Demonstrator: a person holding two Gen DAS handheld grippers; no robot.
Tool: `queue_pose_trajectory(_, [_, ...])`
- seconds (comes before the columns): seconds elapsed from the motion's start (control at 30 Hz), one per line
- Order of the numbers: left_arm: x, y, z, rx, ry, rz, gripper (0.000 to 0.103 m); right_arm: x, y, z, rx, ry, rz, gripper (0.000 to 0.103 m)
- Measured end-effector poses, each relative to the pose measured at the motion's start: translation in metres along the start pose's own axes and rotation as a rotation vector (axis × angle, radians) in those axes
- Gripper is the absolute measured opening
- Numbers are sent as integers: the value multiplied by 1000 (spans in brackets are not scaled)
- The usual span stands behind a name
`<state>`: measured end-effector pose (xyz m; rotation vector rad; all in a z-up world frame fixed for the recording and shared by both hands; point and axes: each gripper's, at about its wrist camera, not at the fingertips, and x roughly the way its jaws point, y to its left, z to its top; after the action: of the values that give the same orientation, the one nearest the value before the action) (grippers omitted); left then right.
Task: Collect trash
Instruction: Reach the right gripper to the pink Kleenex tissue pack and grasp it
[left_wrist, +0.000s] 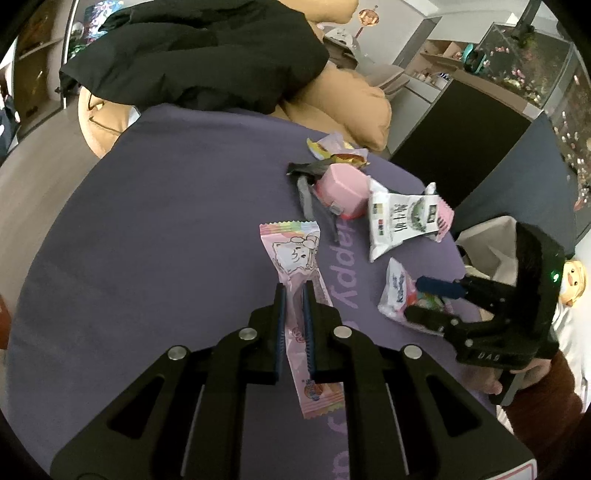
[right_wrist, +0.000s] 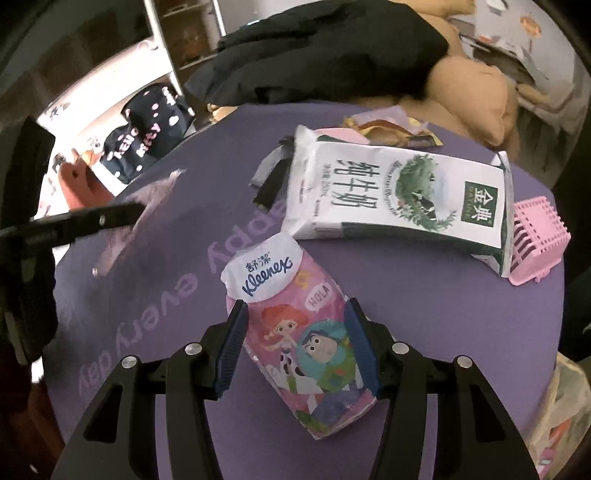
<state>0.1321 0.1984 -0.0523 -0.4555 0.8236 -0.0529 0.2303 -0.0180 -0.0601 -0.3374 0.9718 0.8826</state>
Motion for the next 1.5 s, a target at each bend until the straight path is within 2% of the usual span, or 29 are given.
queue_pose_trajectory(0.17, [0,0,-2,-5,0,-16,8,-2,-4,-3,1,10,27,51])
queue_pose_trajectory(0.27, [-1,0,-4,-5,2,-21,8,-4,-1,-5,-1,14,7,51])
queue_pose_trajectory(0.47, [1,5,-5,-32,2,-28,8,-3,21,-10,-79,41,-135,51])
queue_pose_trajectory(0.63, [5,6,-7,-44,13,-41,8,-15,7,-16,27,40,-234,50])
queue_pose_trajectory(0.7, [8,3,-9,-39,19,-45,8,-22,-5,-23,90,32,-201,50])
queue_pose_trajectory(0.77, [12,1,-11,-36,27,-51,8,-31,-18,-31,163,-4,-87,51])
queue_pose_trajectory(0.8, [13,0,-12,-36,31,-52,8,-35,-22,-36,180,-16,-48,51])
queue_pose_trajectory(0.87, [16,-1,-13,-35,40,-52,8,-36,-21,-40,162,-25,-27,51])
queue_pose_trajectory(1.17, [19,-6,-17,-23,51,-44,8,-26,10,-39,-74,16,-158,53])
queue_pose_trajectory(1.4, [19,-7,-18,-15,57,-49,8,-25,10,-34,-67,30,-151,53])
queue_pose_trajectory(1.5, [19,-8,-19,-16,61,-50,8,-42,17,-25,-93,-42,-62,53])
